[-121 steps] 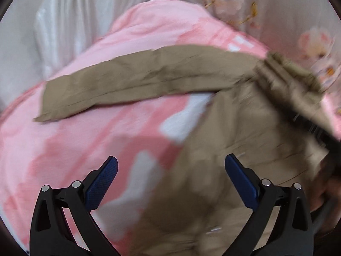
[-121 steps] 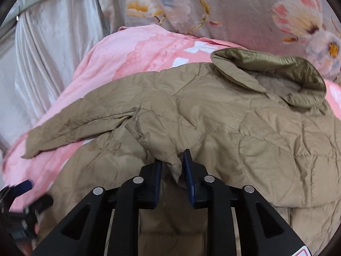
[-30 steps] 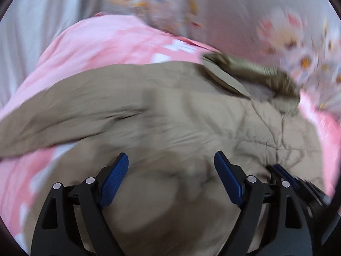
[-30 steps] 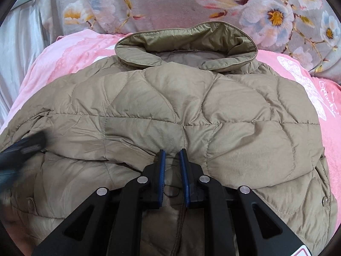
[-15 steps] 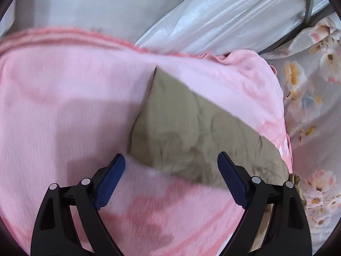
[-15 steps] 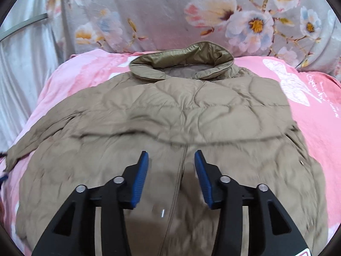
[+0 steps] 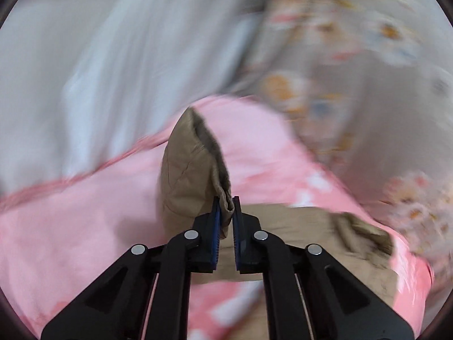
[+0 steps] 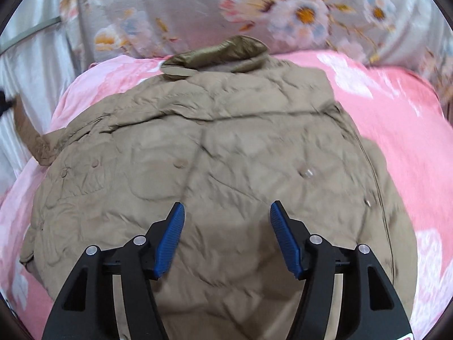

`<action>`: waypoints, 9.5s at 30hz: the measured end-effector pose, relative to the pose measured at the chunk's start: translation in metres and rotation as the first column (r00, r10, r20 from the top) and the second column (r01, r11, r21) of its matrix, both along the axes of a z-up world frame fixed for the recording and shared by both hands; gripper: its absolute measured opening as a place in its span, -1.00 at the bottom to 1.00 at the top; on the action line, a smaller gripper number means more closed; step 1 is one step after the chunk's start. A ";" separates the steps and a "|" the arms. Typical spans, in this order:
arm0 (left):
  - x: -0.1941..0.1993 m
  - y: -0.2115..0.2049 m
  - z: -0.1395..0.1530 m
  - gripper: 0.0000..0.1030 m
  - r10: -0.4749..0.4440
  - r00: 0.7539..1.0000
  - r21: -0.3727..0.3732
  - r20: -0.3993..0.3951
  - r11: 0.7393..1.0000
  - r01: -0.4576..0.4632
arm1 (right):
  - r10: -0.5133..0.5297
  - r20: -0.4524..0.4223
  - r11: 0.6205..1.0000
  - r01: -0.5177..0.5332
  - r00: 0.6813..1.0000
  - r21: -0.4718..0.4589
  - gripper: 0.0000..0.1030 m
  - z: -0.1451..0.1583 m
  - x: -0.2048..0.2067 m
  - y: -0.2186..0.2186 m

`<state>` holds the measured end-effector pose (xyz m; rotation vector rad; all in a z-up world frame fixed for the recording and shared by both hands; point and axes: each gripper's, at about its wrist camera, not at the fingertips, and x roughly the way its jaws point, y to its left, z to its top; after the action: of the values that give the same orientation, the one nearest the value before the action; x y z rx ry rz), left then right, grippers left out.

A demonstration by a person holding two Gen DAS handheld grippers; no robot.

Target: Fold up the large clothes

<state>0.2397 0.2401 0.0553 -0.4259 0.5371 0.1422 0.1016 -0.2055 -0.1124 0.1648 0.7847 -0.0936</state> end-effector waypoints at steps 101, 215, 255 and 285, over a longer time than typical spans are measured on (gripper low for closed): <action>0.140 -0.280 -0.123 -0.11 -0.318 0.875 0.260 -0.364 0.868 0.423 | 0.047 0.017 0.999 -0.048 0.999 0.011 -0.73 0.034 0.209 -0.042; 0.267 -0.307 -0.194 -0.37 -0.422 0.845 0.218 -0.327 0.837 0.502 | -0.001 -0.033 1.000 0.001 0.999 0.027 -0.99 0.000 0.357 -0.069; 0.184 -0.265 -0.151 0.50 -0.429 0.834 0.224 -0.345 0.826 0.517 | 0.017 0.024 0.966 -0.023 1.000 0.257 -0.26 0.038 0.243 -0.116; -0.135 -0.058 -0.166 -0.86 -0.454 0.817 -0.263 -0.355 0.887 0.379 | -0.179 0.037 0.841 0.134 0.983 0.524 -0.90 -0.034 -0.152 -0.122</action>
<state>0.1051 0.1817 -0.1111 -0.4458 1.0540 -0.2555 -0.0501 -0.3272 -0.1466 0.7478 0.6958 -0.0259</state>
